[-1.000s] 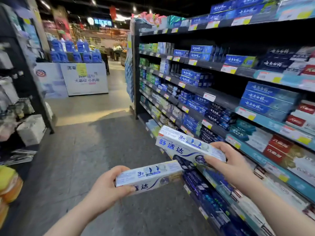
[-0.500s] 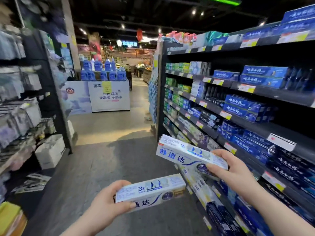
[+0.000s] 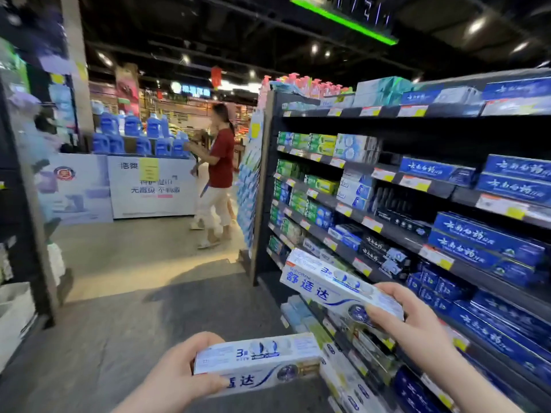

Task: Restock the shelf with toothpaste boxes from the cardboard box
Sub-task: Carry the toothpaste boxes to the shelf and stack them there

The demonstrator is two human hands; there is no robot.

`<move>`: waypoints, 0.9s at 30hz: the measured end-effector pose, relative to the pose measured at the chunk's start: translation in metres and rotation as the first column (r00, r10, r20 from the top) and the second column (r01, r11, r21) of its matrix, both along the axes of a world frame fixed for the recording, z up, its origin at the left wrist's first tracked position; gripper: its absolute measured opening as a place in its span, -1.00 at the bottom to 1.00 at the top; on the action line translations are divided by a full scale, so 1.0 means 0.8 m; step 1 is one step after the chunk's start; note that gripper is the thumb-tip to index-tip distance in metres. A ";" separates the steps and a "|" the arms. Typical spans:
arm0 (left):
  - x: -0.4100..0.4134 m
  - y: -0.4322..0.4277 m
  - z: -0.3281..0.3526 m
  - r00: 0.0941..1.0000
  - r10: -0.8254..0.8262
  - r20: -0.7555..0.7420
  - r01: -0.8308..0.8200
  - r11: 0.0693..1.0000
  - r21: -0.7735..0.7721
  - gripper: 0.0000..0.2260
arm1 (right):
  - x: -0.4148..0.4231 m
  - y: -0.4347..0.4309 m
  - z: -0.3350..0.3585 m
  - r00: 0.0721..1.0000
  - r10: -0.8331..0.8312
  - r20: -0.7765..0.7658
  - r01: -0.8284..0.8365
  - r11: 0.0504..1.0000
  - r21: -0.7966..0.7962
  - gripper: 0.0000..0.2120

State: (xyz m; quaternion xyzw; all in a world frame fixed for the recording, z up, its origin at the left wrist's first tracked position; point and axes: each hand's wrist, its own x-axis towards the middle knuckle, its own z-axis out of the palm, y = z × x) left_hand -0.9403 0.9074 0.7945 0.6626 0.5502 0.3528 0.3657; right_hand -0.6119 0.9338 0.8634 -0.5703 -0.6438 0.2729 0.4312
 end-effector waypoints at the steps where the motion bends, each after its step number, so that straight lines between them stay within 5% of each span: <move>1: -0.014 0.028 0.007 1.000 -0.022 -0.008 0.022 1.000 -0.002 -0.69 | -0.011 0.016 0.002 1.000 -0.022 -0.003 0.022 1.000 0.004 -0.79; 9: -0.036 0.234 0.035 0.974 -0.224 0.024 0.225 0.974 -0.016 -0.60 | -0.044 0.120 0.014 0.968 -0.250 -0.016 0.250 0.968 -0.001 -0.76; 21: 0.021 0.527 0.077 0.934 -0.356 0.035 0.356 0.934 0.007 -0.66 | 0.000 0.396 0.065 0.962 -0.263 -0.077 0.269 0.960 0.080 -0.75; 27: 0.083 0.679 0.110 0.912 -0.410 0.015 0.407 0.910 0.077 -0.54 | 0.057 0.521 0.129 0.933 -0.356 0.058 0.337 0.917 0.212 -0.80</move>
